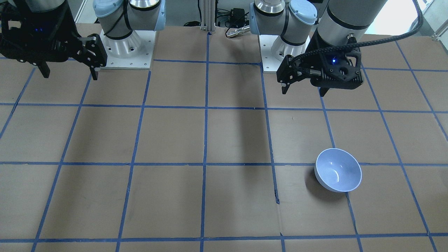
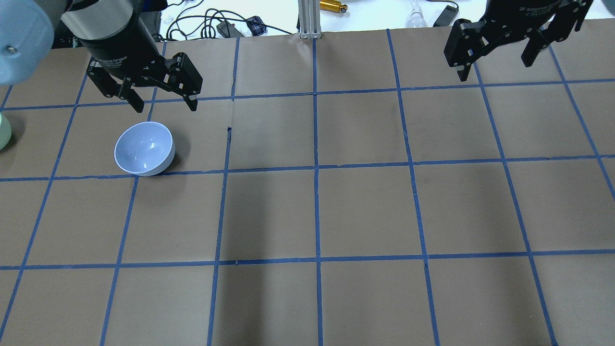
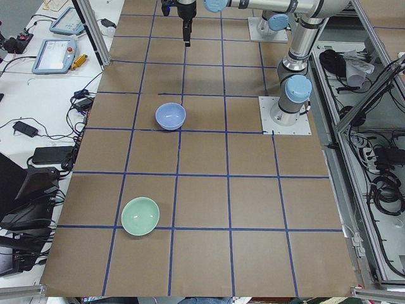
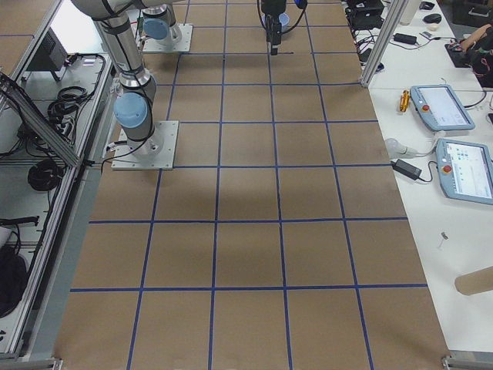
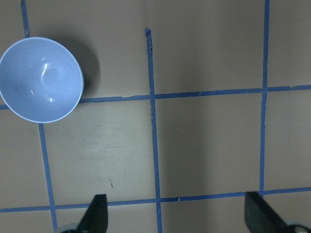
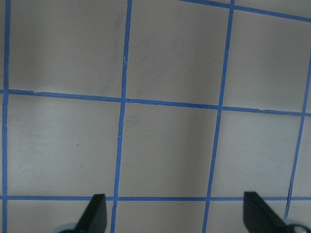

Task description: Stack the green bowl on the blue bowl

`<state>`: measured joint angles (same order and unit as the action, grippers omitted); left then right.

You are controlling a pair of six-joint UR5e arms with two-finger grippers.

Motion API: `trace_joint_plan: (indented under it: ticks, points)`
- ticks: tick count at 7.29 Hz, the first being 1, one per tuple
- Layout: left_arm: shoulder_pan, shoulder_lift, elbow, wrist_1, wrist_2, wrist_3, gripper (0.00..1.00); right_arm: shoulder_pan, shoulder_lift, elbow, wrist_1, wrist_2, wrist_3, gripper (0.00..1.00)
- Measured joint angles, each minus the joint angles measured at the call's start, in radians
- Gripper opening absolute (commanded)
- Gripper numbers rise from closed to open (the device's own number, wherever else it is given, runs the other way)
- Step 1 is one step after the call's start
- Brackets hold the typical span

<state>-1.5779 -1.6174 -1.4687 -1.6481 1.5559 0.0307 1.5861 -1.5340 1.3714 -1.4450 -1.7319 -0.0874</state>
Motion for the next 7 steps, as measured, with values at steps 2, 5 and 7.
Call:
trace_joint_plan:
  ticks: [2,5,7]
  points:
    - [-0.002,0.004,0.002,-0.001,0.046,-0.004,1.00,0.000,0.000,0.000,0.000,0.000,0.000,1.00]
    - [-0.004,0.007,0.003,-0.001,0.066,-0.005,1.00,0.000,0.000,0.000,0.000,0.000,0.000,1.00]
    - [0.001,0.009,0.001,-0.004,0.067,0.003,1.00,0.000,0.000,0.000,0.000,0.000,0.000,1.00]
